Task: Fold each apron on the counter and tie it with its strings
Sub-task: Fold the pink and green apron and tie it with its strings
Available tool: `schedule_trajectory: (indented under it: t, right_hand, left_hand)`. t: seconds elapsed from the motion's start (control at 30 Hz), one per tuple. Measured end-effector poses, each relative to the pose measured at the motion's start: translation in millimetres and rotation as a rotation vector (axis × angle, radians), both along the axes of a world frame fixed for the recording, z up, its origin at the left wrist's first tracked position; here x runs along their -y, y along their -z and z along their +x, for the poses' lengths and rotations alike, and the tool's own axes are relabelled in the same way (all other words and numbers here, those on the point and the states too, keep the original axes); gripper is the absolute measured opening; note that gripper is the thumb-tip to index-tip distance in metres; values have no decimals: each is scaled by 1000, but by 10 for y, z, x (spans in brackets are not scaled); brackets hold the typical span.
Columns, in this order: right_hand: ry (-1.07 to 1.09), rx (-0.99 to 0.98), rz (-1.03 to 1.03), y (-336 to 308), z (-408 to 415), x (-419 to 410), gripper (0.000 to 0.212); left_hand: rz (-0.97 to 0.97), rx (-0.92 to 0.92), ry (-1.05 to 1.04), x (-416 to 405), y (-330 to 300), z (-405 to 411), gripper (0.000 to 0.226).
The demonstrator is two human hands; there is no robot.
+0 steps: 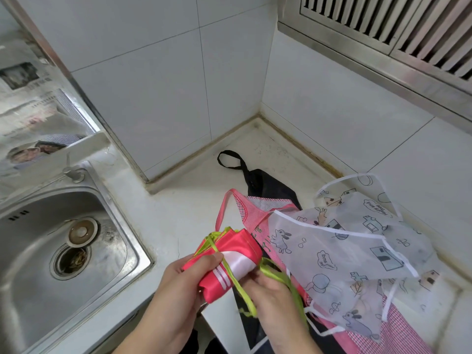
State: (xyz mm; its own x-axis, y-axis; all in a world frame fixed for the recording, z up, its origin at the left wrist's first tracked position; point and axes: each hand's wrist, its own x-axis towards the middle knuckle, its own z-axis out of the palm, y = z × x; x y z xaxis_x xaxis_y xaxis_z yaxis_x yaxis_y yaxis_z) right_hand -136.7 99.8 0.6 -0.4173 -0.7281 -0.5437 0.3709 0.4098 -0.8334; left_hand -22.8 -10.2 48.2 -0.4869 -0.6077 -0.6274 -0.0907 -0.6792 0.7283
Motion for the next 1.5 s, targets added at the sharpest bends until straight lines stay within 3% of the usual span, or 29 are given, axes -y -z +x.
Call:
schedule_trajectory:
  t: [0.17,0.27,0.33,0.4,0.53,0.67,0.73,1.03,1.17,1.27,1.4,1.5]
  right_hand:
    - [144,367,-29,66,5,65,11]
    - [284,323,63,335,78,136,28]
    - [318,262,153,513,94,171,39]
    - [287,222,226,654,105,176,40]
    - [258,193,336,871,89,170,22]
    - [225,250,422,1074,4,150,4]
    - [160,293,454,1144,-44,121,5]
    - [111,424,436,1326,-91,42,16]
    - [308,545,326,1270,-96,-2,24]
    - [334,327,370,1191,-56,-55,24]
    - [92,-153,514,1064,56,-115,20]
    - [-43,-412,480,986,100,-105,11]
  left_hand:
    - [-112,197,50,33,429,21,18]
    - [-243,425,125,-12,702,-11,24]
    - [-332,517,178,-43,935,-16,43]
    - [-479,539,197,-86,1108,3,49]
    - [-790,505,398,-144,1246,38,12]
    - [-874,444,660,-62,1407,161,25]
    - [-932,412,763,-21,1490,225,29]
    - [-1270,346,989,40,1645,38,7]
    - [-1143,456,981,46,1680,-13,8]
    - [-1020,510,921,29,1693,-17,15]
    - [-892,554,857,-46,1711,-51,15]
    - [-834,585,816,-82,1708,-85,9]
